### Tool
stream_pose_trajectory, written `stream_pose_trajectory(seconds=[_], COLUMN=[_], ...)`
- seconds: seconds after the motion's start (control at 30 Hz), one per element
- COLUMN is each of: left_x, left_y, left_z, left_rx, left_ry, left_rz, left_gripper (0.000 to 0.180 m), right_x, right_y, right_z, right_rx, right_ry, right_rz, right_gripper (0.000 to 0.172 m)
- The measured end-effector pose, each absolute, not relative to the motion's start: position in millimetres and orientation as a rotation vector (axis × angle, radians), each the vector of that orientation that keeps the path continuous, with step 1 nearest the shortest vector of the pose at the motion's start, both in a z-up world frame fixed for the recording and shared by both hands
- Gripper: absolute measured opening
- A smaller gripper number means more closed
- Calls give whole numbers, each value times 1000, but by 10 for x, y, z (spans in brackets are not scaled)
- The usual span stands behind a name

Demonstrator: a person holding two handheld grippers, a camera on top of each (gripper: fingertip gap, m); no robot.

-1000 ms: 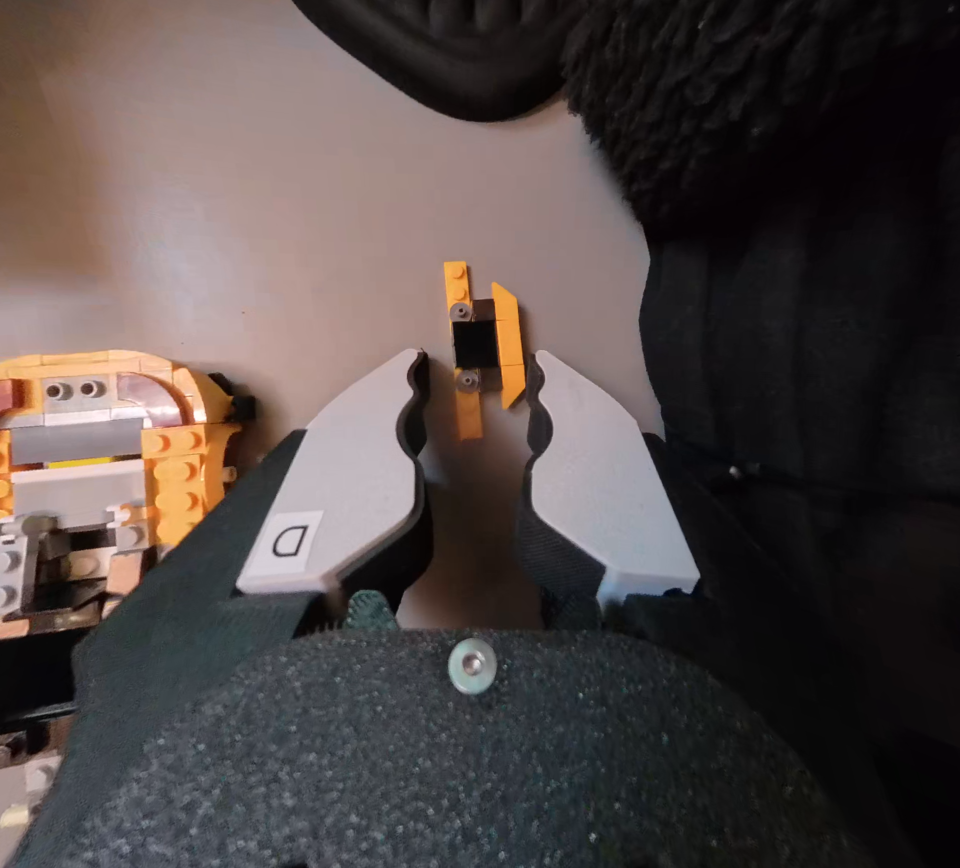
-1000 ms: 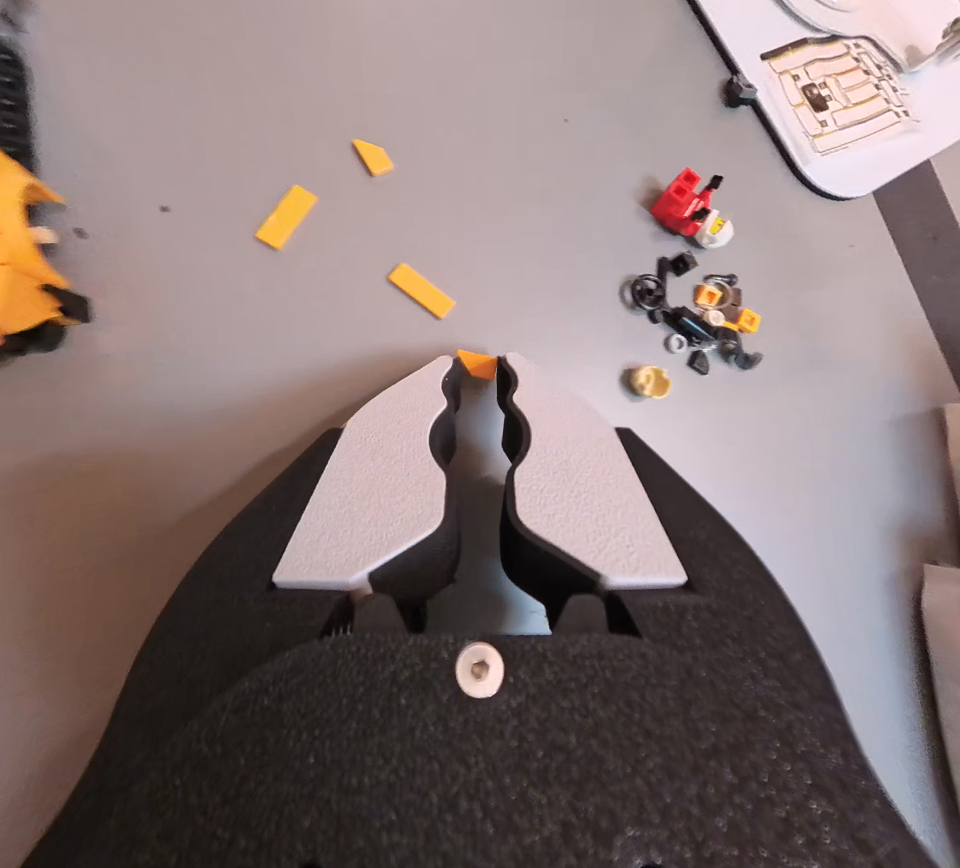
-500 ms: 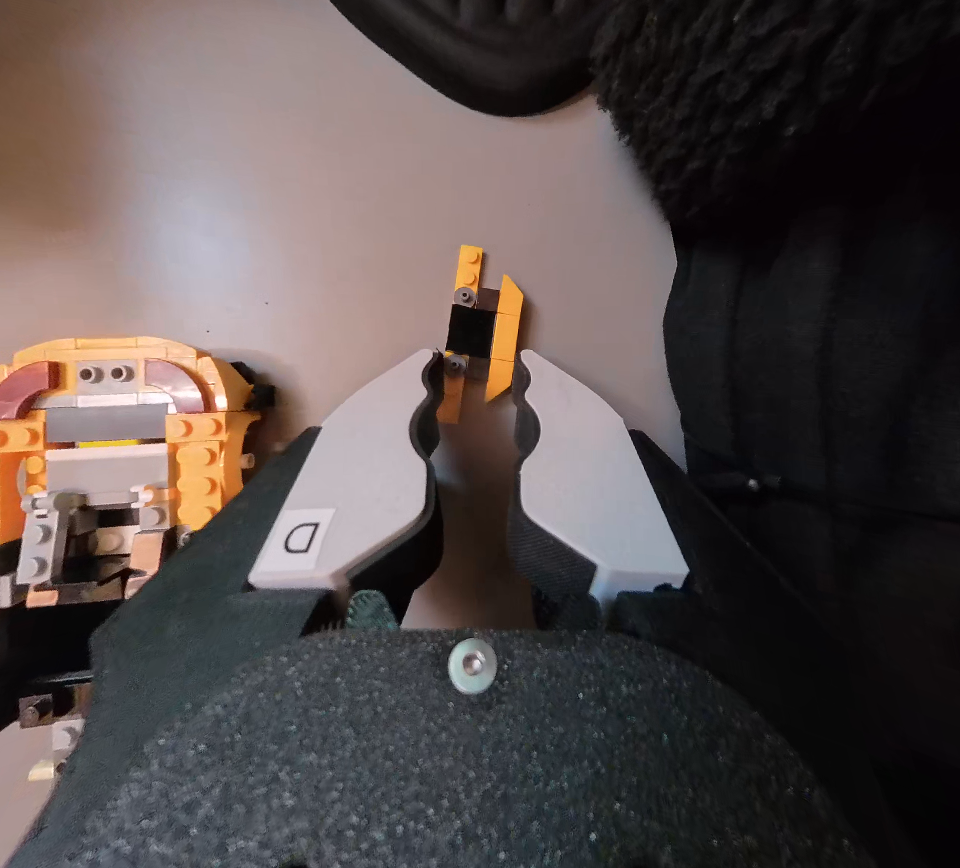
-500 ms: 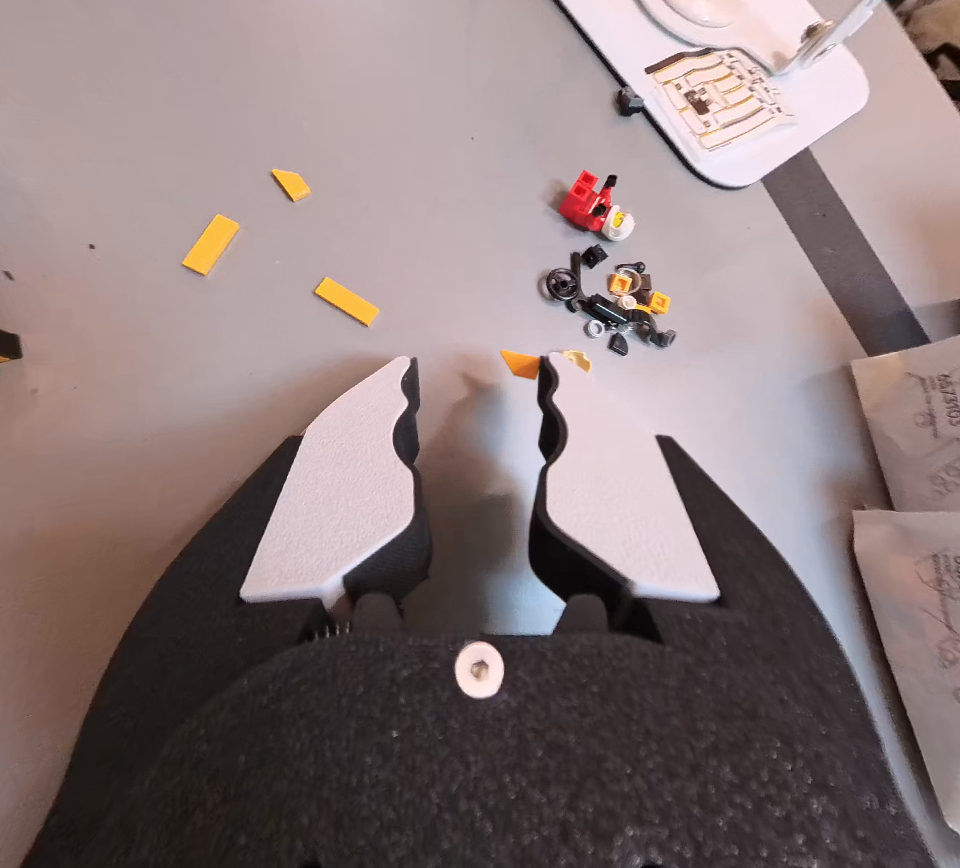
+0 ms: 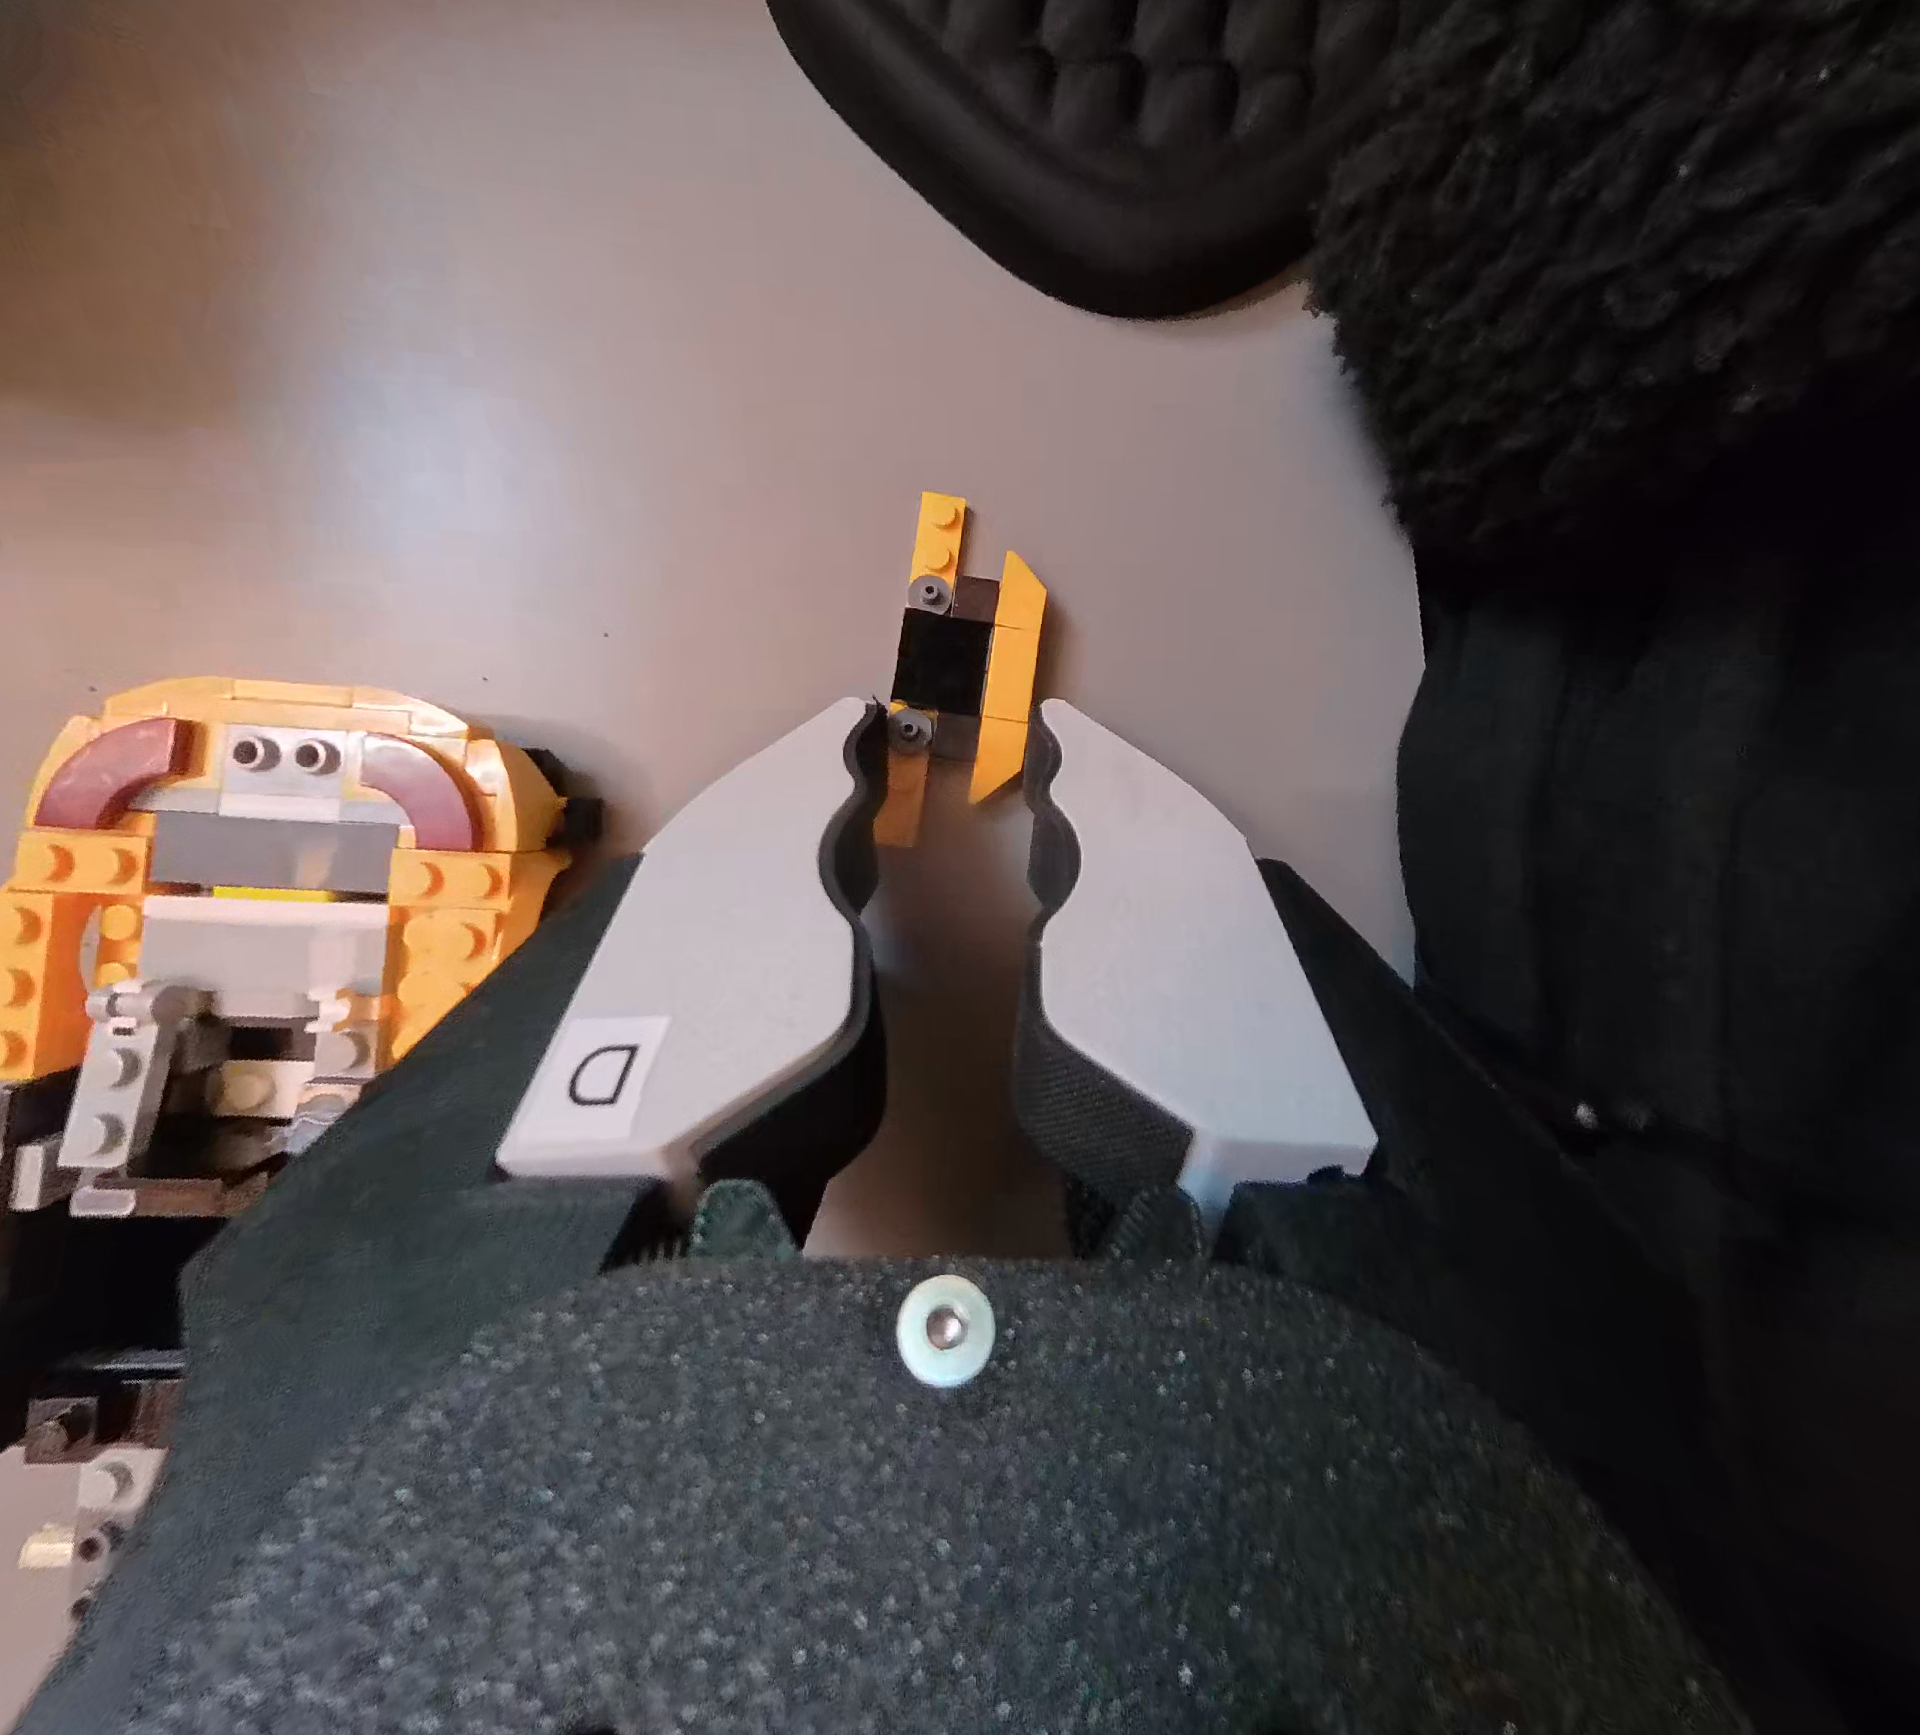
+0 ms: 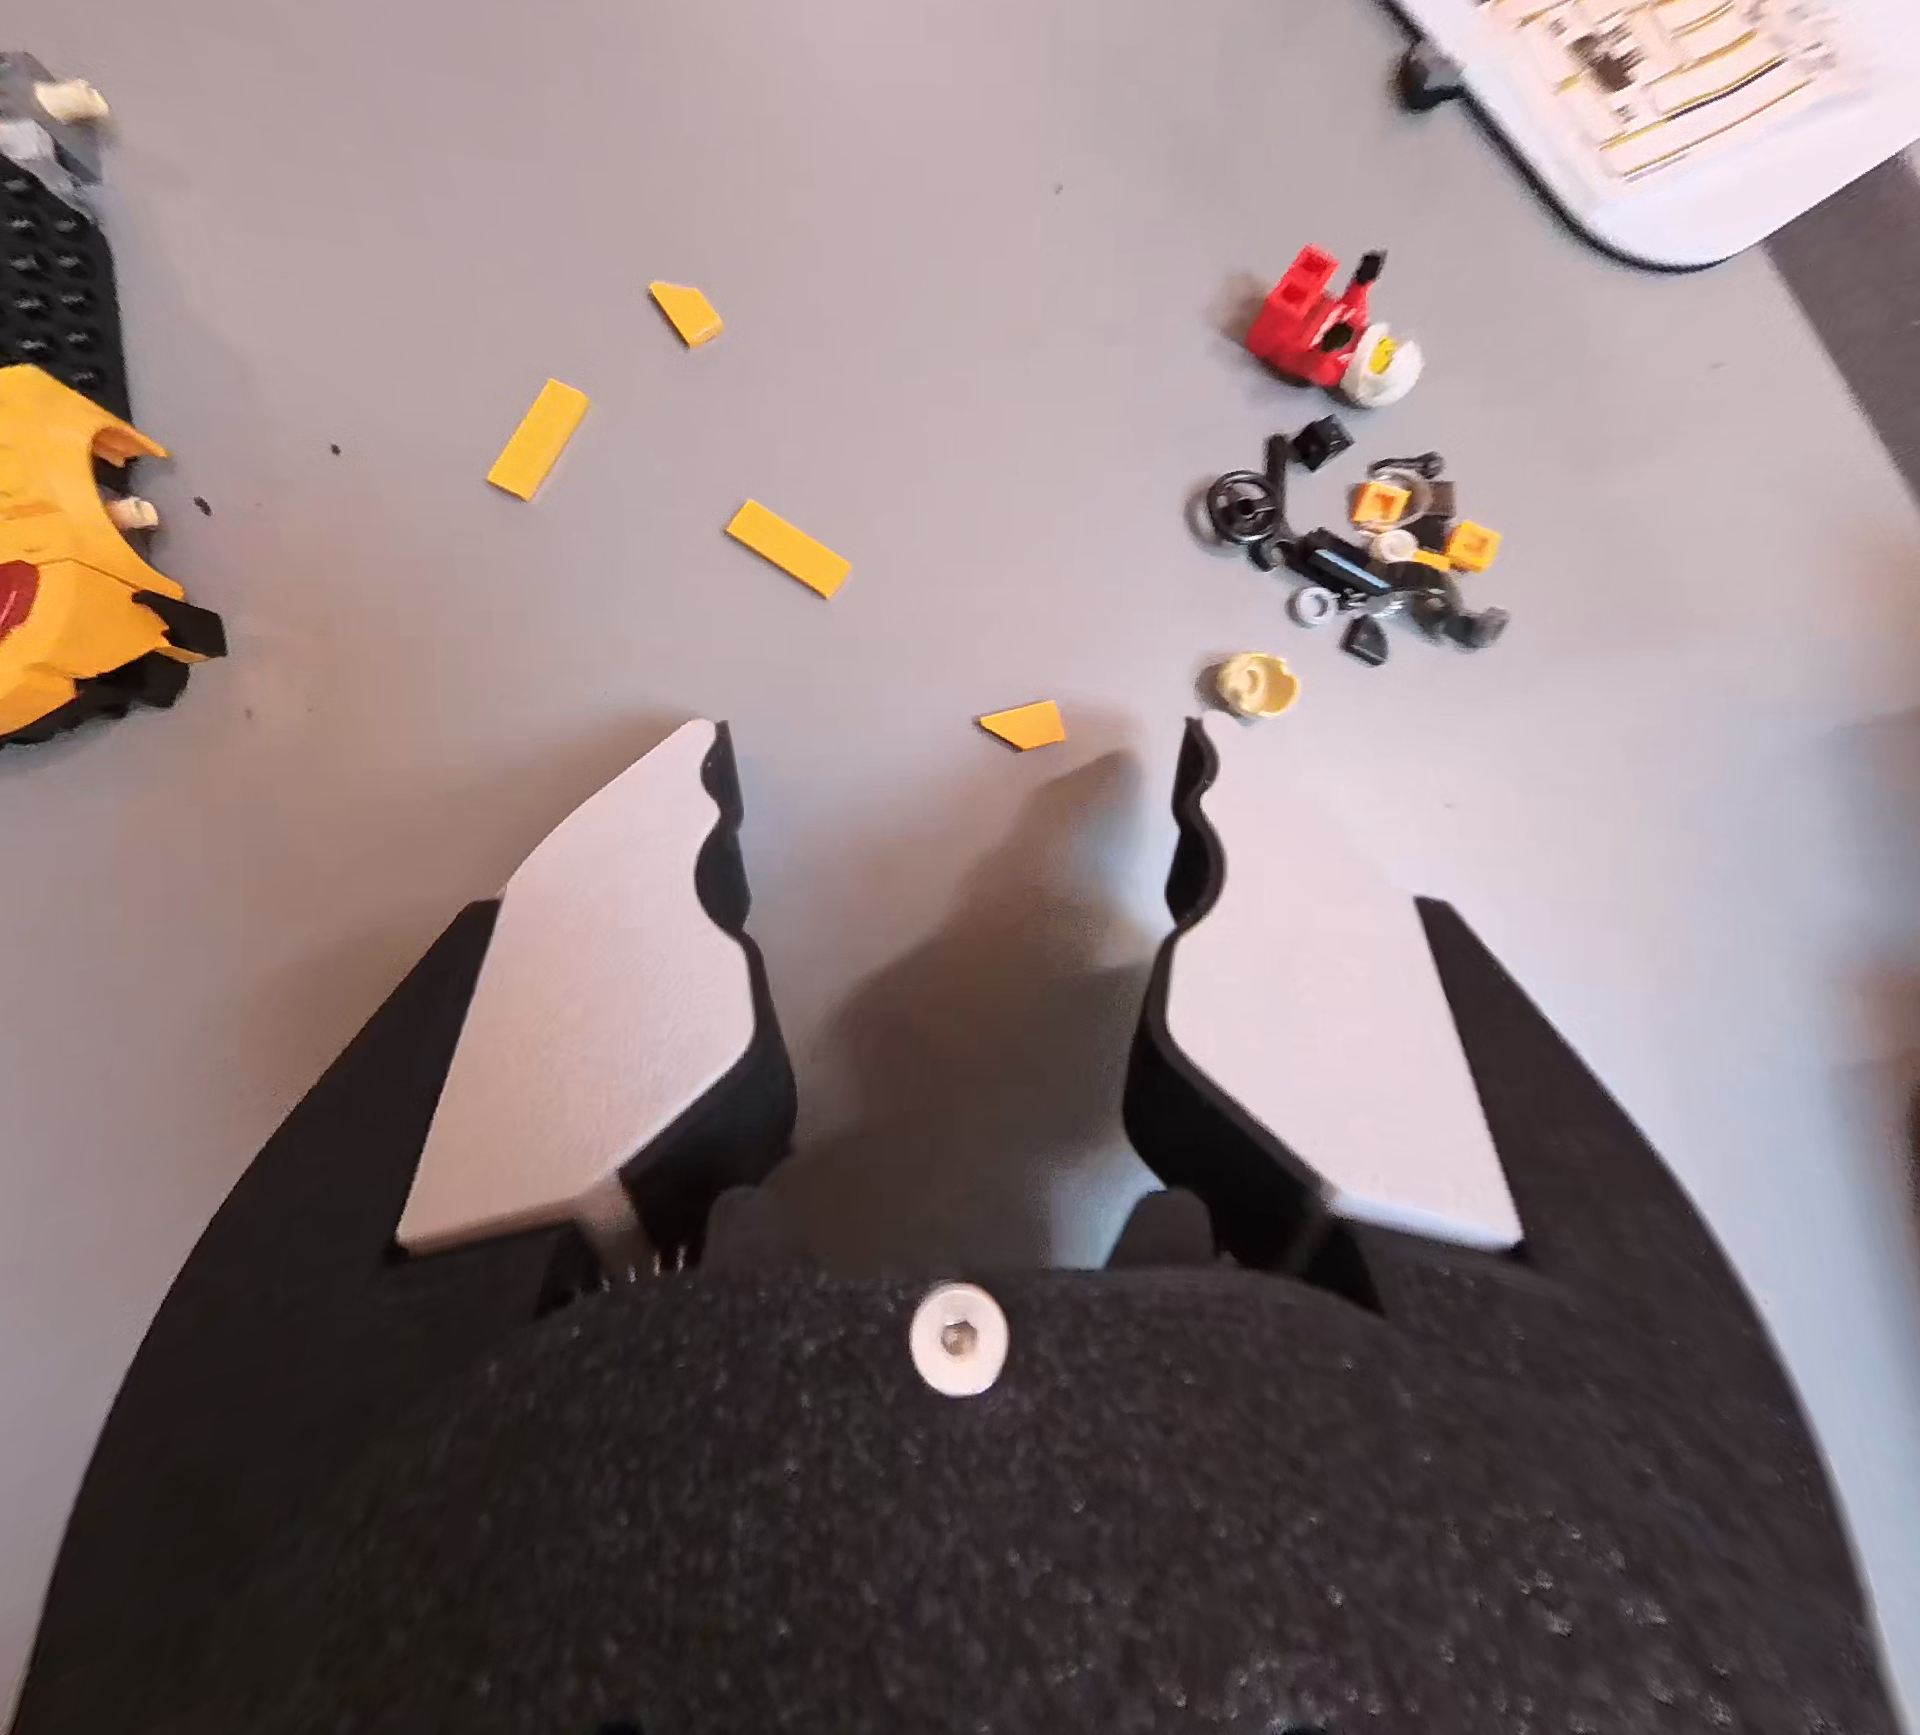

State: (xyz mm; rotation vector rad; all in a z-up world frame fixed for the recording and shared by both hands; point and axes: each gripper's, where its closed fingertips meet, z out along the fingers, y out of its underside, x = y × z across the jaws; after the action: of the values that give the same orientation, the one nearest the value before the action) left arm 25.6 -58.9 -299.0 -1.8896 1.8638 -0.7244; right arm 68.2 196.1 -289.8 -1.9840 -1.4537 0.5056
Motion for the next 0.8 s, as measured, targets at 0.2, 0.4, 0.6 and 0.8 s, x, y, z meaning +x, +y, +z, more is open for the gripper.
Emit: stream_pose_trajectory(seconds=[0.2, 0.4, 0.6, 0.8], left_x=[307, 362, 277, 18], left_y=[-466, -369, -410, -249], left_z=[-2984, -2975, -2922, -2769], left_rx=[-1984, -2045, -2021, -1959], left_ry=[1700, 1559, 1613, 1592], left_rz=[-738, -767, -729, -623], left_gripper=[24, 26, 41, 38], right_x=[690, 647, 438, 456], right_y=[1348, -125, -402, -168], right_z=[-2350, -2553, -2884, -2972], right_rx=[-1817, -1750, -1764, -1729], right_ry=[-1421, -1829, -1952, -2182], right_rz=[681, 712, 601, 466], right_gripper=[63, 56, 54, 25])
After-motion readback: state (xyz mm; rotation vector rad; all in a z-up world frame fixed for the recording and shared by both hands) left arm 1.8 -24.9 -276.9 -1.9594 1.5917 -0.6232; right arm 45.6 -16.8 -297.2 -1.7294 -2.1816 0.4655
